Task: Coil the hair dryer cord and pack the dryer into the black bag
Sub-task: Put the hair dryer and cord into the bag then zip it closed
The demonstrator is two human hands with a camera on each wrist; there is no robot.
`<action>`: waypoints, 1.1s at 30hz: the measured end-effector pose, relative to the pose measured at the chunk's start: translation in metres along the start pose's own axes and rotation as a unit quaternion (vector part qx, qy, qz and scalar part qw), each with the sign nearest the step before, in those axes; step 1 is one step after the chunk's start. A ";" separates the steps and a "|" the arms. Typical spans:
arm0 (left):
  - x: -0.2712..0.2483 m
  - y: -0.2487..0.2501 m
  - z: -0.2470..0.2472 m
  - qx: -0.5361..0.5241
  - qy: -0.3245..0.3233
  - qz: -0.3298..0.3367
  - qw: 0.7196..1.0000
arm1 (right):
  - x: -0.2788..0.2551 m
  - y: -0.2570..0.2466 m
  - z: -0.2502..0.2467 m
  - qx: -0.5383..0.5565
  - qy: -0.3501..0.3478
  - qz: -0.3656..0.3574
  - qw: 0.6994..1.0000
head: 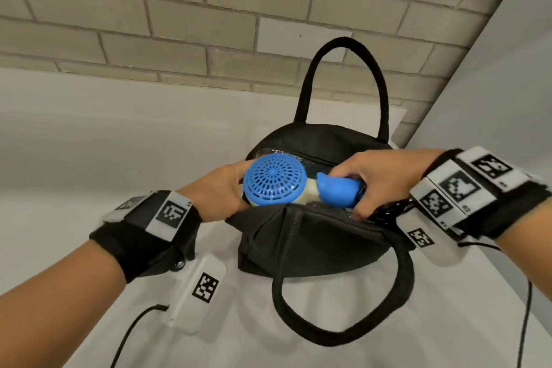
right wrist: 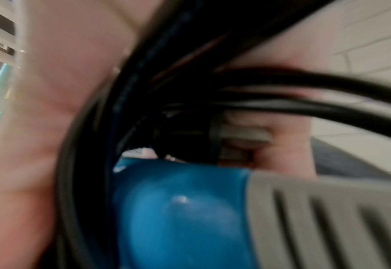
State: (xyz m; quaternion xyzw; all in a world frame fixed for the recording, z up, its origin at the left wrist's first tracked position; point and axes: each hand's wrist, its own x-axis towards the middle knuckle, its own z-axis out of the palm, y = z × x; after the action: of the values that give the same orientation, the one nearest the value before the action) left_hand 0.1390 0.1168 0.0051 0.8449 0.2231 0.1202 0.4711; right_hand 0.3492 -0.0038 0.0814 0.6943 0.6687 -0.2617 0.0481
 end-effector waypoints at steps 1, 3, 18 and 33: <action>-0.002 -0.001 -0.002 -0.006 0.000 0.004 1.000 | 0.006 -0.002 -0.001 0.003 -0.012 -0.002 1.000; -0.004 -0.003 -0.006 -0.029 0.001 0.011 1.000 | 0.016 -0.005 -0.004 0.028 -0.033 -0.005 0.999; 0.000 0.012 -0.003 -0.288 0.073 -0.071 0.952 | 0.044 0.011 0.013 0.124 -0.172 0.048 0.976; 0.020 0.027 0.001 -0.054 0.292 -0.095 0.950 | 0.003 0.004 -0.005 0.126 0.102 0.022 0.987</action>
State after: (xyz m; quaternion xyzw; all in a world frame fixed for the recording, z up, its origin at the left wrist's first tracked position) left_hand 0.1637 0.1135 0.0272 0.7210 0.4230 0.3280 0.4400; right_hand 0.3540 0.0009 0.0835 0.7324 0.6163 -0.2707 -0.1024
